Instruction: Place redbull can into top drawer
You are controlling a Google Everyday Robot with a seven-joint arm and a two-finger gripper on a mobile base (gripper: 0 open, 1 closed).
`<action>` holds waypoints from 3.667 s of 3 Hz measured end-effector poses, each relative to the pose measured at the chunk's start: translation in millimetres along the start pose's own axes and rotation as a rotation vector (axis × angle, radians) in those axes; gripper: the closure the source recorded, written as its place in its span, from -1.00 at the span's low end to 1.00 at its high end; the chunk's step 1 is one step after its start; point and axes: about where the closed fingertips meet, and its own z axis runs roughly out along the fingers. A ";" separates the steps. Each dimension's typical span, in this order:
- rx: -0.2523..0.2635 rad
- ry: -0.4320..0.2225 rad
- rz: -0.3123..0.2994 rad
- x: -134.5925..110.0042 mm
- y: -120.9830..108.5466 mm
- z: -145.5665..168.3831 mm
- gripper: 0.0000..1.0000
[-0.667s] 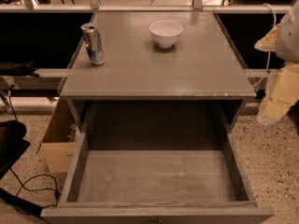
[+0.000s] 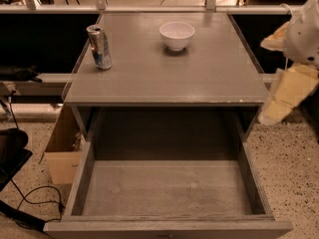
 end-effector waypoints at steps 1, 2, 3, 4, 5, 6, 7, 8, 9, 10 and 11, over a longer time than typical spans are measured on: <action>-0.010 -0.249 0.008 -44.2 -25.1 45.4 -1.00; -0.024 -0.555 -0.002 -119.1 -58.5 86.9 -1.00; -0.014 -0.820 0.002 -192.0 -91.5 105.3 -1.00; -0.023 -0.977 0.038 -241.2 -105.1 118.7 -1.00; -0.021 -0.988 0.047 -244.7 -106.9 120.4 -1.00; -0.039 -1.005 0.046 -258.2 -108.5 139.0 -1.00; -0.066 -1.019 0.065 -287.2 -120.3 178.3 -1.00; -0.114 -1.028 0.040 -323.3 -122.8 213.8 -1.00; -0.170 -1.037 -0.001 -355.5 -121.3 233.4 -1.00; -0.218 -1.078 -0.022 -404.5 -141.9 255.0 -1.00; -0.215 -1.077 -0.012 -406.8 -145.5 253.8 -1.00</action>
Offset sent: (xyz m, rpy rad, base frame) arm 0.1964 0.2039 -0.0070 1.0034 -0.2844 0.2564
